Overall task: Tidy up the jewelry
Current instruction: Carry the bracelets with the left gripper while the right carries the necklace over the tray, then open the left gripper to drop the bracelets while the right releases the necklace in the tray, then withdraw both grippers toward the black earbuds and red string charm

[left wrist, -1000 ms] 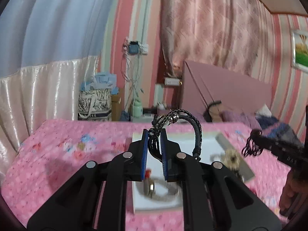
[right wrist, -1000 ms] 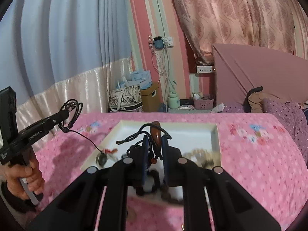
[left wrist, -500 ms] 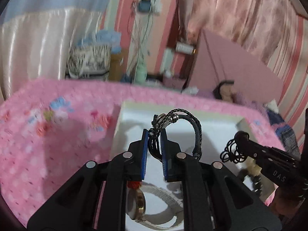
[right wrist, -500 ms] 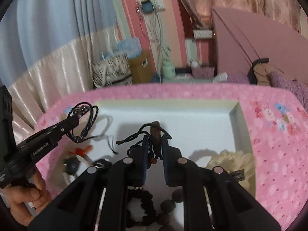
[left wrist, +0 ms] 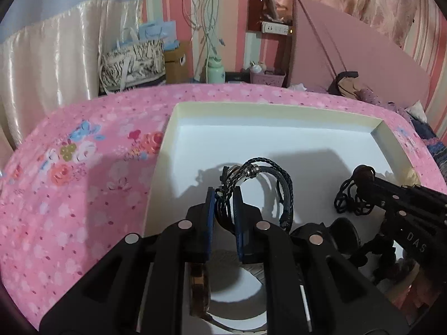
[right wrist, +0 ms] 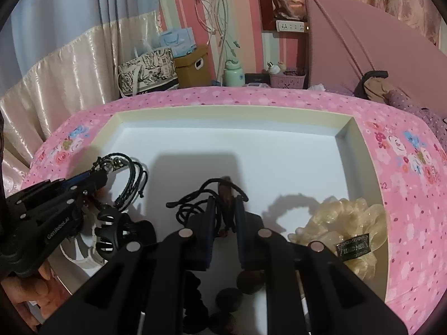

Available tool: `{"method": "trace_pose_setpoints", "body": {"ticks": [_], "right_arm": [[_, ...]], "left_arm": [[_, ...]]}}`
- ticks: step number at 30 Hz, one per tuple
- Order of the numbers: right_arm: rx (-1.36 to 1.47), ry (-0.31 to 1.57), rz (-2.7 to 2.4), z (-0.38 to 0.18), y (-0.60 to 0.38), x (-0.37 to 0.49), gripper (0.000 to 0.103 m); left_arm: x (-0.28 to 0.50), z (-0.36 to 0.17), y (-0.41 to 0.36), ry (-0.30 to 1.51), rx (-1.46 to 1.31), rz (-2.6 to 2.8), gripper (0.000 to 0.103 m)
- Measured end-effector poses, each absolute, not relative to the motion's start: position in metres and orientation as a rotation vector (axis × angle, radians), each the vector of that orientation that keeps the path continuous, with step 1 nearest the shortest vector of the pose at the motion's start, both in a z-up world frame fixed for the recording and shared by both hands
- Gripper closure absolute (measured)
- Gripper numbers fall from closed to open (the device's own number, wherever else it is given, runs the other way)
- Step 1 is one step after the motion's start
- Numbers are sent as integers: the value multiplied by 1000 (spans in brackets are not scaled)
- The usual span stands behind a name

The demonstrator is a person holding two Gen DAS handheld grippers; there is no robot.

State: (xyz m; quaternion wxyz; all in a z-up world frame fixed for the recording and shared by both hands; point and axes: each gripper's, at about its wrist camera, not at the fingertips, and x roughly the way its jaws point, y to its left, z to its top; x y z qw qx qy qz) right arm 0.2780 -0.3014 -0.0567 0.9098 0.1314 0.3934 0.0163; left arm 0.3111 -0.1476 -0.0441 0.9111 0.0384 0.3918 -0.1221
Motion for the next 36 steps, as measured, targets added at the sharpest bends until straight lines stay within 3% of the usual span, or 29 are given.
{"method": "trace_pose_setpoints", "body": {"ticks": [9,11,12,13,14,25,28,36], "right_arm": [[258,796,18,-54,-296,275,86],[266,796,17,-54,-297,274,85],[267,796,21,-53,-297,274,85],[267,791,26,-52,-296,272,75],[264,783,26,-49,-296,271,68],[299,657,18,1,-316,235,68],[287,603,18,16,-329,197,63],[289,626,-46,-18,-397,92,54]], "left_arm": [[305,-41,-146,790,93,-239,89],[305,-40,-147,780,90,-236,80],[304,-38,-147,773,91,-236,69],[302,-36,-147,761,90,-237,60],[302,-36,-148,756,93,-236,58],[274,1,-136,666,42,-268,58],[246,19,-134,616,56,-276,55],[153,4,-108,622,74,-347,52]]}}
